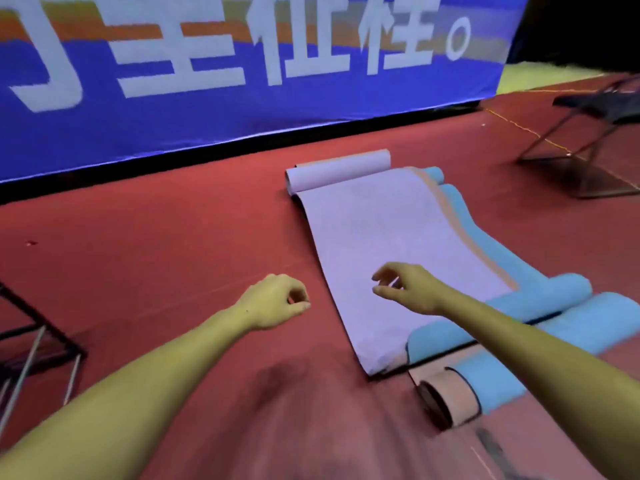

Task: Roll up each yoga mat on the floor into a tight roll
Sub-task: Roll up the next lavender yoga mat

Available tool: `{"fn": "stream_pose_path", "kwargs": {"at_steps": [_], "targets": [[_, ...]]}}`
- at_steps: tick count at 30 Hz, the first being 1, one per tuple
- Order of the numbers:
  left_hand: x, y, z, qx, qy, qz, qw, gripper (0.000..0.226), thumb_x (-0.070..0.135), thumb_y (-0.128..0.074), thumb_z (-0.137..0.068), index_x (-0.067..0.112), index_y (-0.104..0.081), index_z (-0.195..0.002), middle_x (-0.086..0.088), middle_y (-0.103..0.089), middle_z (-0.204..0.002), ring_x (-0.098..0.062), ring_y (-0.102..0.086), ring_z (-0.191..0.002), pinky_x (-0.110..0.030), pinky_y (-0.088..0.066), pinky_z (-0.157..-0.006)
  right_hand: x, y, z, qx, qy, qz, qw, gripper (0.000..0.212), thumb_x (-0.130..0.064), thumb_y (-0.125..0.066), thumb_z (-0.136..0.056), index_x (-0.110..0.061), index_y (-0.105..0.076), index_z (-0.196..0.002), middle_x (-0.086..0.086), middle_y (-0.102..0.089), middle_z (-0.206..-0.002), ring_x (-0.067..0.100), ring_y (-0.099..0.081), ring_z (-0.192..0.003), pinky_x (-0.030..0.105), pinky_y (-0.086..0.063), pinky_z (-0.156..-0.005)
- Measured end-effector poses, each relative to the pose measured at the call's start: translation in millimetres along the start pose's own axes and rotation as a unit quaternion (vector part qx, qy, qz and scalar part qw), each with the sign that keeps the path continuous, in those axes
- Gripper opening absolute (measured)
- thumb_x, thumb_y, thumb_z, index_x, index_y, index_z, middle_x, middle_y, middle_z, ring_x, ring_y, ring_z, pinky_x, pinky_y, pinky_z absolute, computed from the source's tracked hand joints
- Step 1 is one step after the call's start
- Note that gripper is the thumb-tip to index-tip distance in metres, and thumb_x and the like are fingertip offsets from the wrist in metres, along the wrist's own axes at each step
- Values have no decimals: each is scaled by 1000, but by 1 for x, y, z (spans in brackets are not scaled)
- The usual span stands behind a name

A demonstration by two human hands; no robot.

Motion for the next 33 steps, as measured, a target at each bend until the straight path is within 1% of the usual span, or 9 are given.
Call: {"fn": "stream_pose_path", "kwargs": {"at_steps": [8, 10, 14, 18, 21, 26, 28, 31, 33], "targets": [[-15, -202, -77, -112, 62, 149, 981, 11, 46, -74, -86, 38, -69, -81, 20, -70, -78, -3, -63, -76, -37, -57, -85, 149, -113, 5, -138, -116, 118, 977, 51, -50, -61, -99, -24, -55, -142, 2, -61, -134, 27, -54, -126, 34, -38, -108], [-10, -246, -89, -109, 72, 188, 973, 20, 51, -79, -83, 36, -72, -94, 19, -71, -89, -4, -64, -84, -33, -56, -87, 174, -138, 3, -118, -113, 184, 969, 57, -65, -46, -96, -27, -59, -137, 2, -62, -132, 31, -53, -124, 42, -38, -110], [13, -324, -109, -72, 114, 305, 943, 78, 62, -84, -70, 28, -60, -136, 9, -64, -131, -7, -61, -117, -26, -49, -98, 200, -161, -1, -73, -107, 231, 964, 80, -79, -18, -82, -32, -63, -128, -7, -68, -117, 27, -57, -114, 46, -36, -109], [20, -374, -131, -20, 126, 332, 935, 16, 37, -78, -88, 24, -73, -97, -9, -46, -155, -4, -29, -151, -15, -33, -98, 213, -162, 4, -61, -167, 223, 958, 88, -87, -21, -80, -35, -48, -146, -2, -59, -134, 26, -56, -123, 43, -42, -104], [21, -380, -143, 51, 182, 410, 892, 15, 29, -79, -91, 23, -69, -81, -20, -31, -161, -8, -19, -155, -9, -27, -96, 217, -162, 14, -2, -175, 207, 963, 91, -87, -37, -83, -28, -44, -152, 7, -55, -138, 32, -55, -125, 48, -43, -102], [15, -377, -162, 162, 272, 509, 800, 34, 58, -90, -65, 28, -75, -69, -20, -55, -134, -31, -54, -131, -47, -43, -114, 207, -151, 1, -16, -187, 242, 952, 109, -94, -34, -70, -27, -37, -156, 10, -53, -144, 37, -48, -130, 50, -42, -107], [13, -372, -165, 173, 301, 550, 759, 27, 45, -97, -64, 27, -78, -67, -9, -66, -116, -29, -57, -127, -45, -46, -111, 201, -146, -9, -44, -205, 252, 945, 108, -89, -52, -72, -26, -34, -158, 12, -52, -147, 39, -45, -133, 49, -40, -110], [15, -365, -173, 119, 317, 620, 708, 27, 29, -98, -68, 13, -77, -72, 2, -72, -83, -18, -67, -87, -31, -52, -81, 195, -144, -20, -52, -222, 288, 930, 98, -73, -66, -80, -27, -30, -158, 10, -50, -147, 38, -46, -132, 46, -39, -107], [16, -358, -176, 126, 293, 601, 733, 28, 24, -95, -73, 5, -74, -75, 3, -64, -69, -11, -55, -67, -27, -45, -67, 191, -144, -26, -57, -232, 299, 924, 100, -71, -68, -77, -28, -28, -158, 9, -51, -145, 37, -48, -129, 46, -38, -105]]}}
Point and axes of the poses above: each hand's wrist, its own z-axis away from the middle knuckle, its own y-axis out of the back of the hand, x = y × z, the point moved 1 cm from there along -z, towards the middle knuckle
